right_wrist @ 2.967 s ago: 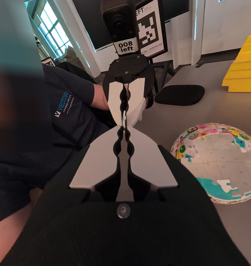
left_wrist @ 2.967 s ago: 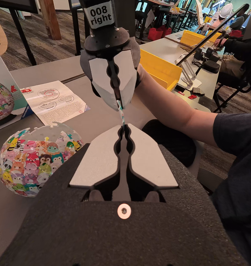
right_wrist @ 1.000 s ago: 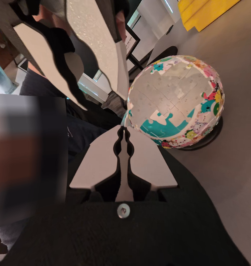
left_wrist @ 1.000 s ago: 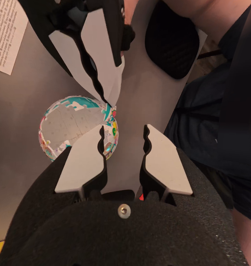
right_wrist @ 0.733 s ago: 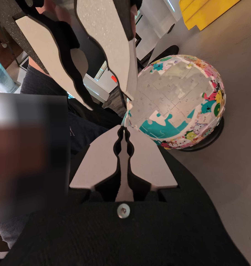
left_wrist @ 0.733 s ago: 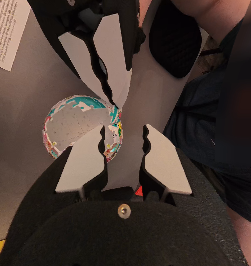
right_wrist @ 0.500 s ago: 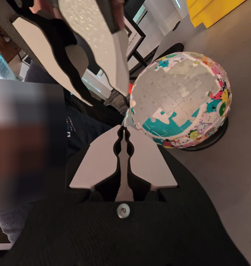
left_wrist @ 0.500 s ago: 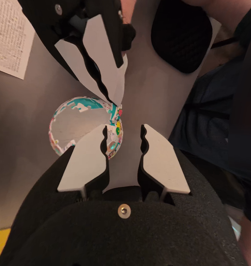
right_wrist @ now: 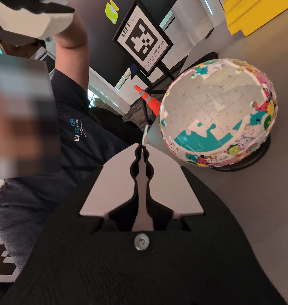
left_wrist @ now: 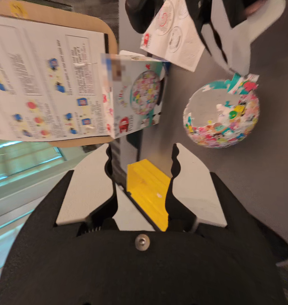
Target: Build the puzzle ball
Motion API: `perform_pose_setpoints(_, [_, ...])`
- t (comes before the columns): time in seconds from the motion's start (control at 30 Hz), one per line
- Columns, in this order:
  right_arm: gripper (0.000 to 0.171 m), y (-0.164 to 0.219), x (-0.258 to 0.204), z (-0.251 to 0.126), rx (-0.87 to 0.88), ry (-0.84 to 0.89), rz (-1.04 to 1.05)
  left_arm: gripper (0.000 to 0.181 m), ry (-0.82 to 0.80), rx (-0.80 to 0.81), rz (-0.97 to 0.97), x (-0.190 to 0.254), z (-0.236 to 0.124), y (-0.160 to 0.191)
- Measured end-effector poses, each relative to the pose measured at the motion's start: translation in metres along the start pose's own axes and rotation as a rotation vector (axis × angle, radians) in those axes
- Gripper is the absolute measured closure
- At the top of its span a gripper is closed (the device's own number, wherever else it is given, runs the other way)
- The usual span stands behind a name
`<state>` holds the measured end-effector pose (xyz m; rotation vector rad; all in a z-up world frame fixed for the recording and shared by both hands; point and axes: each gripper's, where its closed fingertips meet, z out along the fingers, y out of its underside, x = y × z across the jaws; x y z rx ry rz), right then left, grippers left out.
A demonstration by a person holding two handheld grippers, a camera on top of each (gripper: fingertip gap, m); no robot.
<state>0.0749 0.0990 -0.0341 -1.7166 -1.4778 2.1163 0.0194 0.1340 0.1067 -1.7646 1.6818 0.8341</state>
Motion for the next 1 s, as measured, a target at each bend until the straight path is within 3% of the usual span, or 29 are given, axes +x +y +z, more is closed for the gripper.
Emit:
perform_pose_setpoints(0.03, [0.169, 0.0, -0.001, -0.002, 0.006, 0.003, -0.001, 0.112, -0.04, -0.002, 0.017, -0.003, -0.003, 0.0])
perform_pose_setpoints(0.3, [0.169, 0.001, -0.003, -0.008, 0.025, 0.027, -0.01, 0.112, -0.135, -0.049, 0.07, -0.004, -0.001, 0.019])
perform_pose_setpoints(0.37, [0.169, 0.001, -0.002, -0.007, 0.024, 0.029, -0.006, 0.116, -0.002, -0.025, -0.003, 0.01, 0.005, 0.022])
perform_pose_setpoints(0.47, [0.169, -0.001, -0.009, -0.002, 0.014, 0.01, -0.044, 0.119, 0.376, 0.098, -0.23, 0.041, 0.012, 0.01])
perform_pose_setpoints(0.63, [0.168, -0.003, -0.015, 0.01, -0.023, 0.017, -0.122, 0.127, 0.87, 0.18, -0.416, 0.068, 0.023, -0.004])
perform_pose_setpoints(0.8, [0.168, -0.003, -0.001, 0.013, -0.062, 0.044, -0.082, 0.129, 1.13, 0.164, -0.425, 0.093, 0.031, -0.023])
perform_pose_setpoints(1.0, [0.169, -0.009, 0.007, 0.002, -0.005, 0.07, -0.012, 0.127, 1.211, 0.065, -0.381, 0.105, 0.049, -0.034])
